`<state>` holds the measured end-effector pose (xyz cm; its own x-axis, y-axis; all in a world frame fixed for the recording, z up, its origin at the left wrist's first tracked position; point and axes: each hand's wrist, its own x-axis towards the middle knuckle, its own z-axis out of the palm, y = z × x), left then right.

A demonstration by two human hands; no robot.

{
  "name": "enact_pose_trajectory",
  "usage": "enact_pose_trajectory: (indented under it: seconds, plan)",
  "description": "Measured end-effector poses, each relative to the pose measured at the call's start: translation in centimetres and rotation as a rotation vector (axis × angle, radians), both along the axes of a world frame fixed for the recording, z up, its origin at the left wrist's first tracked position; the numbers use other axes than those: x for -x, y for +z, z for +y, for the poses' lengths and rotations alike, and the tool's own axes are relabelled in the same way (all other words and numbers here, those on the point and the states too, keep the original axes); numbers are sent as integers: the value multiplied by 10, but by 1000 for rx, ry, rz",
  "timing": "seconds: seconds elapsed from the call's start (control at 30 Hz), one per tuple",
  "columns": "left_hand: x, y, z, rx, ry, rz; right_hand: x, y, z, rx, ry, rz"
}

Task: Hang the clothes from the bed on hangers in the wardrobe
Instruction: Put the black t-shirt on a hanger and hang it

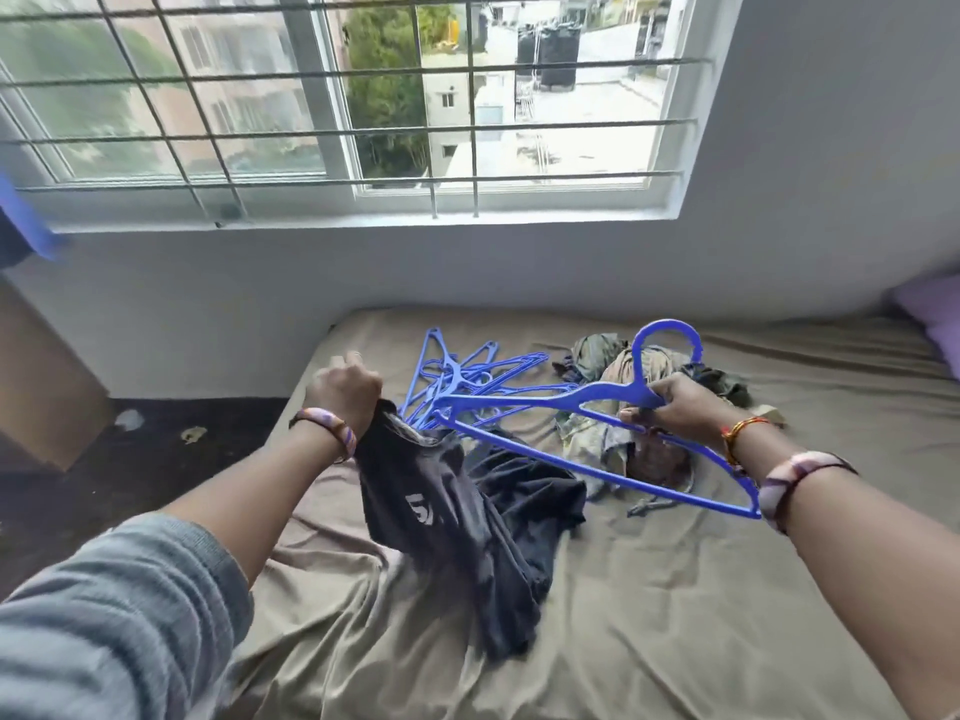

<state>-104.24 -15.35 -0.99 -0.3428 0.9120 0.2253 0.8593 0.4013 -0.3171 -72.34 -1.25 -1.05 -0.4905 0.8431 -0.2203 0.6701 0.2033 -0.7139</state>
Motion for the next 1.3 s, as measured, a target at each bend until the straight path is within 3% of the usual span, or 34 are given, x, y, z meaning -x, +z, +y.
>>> enact_pose_trajectory:
  seconds: [0.1, 0.23, 0.33, 0.43, 0.5, 0.57, 0.7, 0.83, 0.97, 1.07, 1.13, 1.23, 1.3]
  plan:
    - [10, 15, 8, 38, 44, 117, 8, 10, -3, -23, 21, 79]
    - [18, 42, 18, 82, 14, -84, 26, 30, -5, -173, 12, 54]
    - [11, 60, 26, 96, -168, -328, 47, 48, -9, -264, 38, 55]
    - [-9, 82, 36, 65, -393, -370, 65, 63, -14, -375, 16, 60]
    - [-22, 98, 40, 28, -415, -389, 71, 75, -16, -471, -38, 48]
    - [-33, 119, 37, -19, -323, -292, 71, 89, -18, -550, -80, 24]
    - [-35, 162, 34, -42, 92, 16, 60, 128, -19, -677, -160, -9]
    - [-49, 194, 37, 30, 251, 20, 54, 155, -28, -773, -207, -69]
    - [-57, 221, 48, 153, 116, -102, 56, 163, -37, -818, -237, -64]
    - [-73, 224, 59, 151, -28, -561, 62, 165, -40, -730, -236, 35]
    - [-87, 221, 62, 54, -181, -740, 64, 166, -38, -690, -223, 100]
    - [-105, 222, 64, -38, -404, -782, 59, 164, -30, -704, -197, 189]
    - [-111, 228, 66, -54, -439, -563, 54, 162, -26, -719, -193, 257]
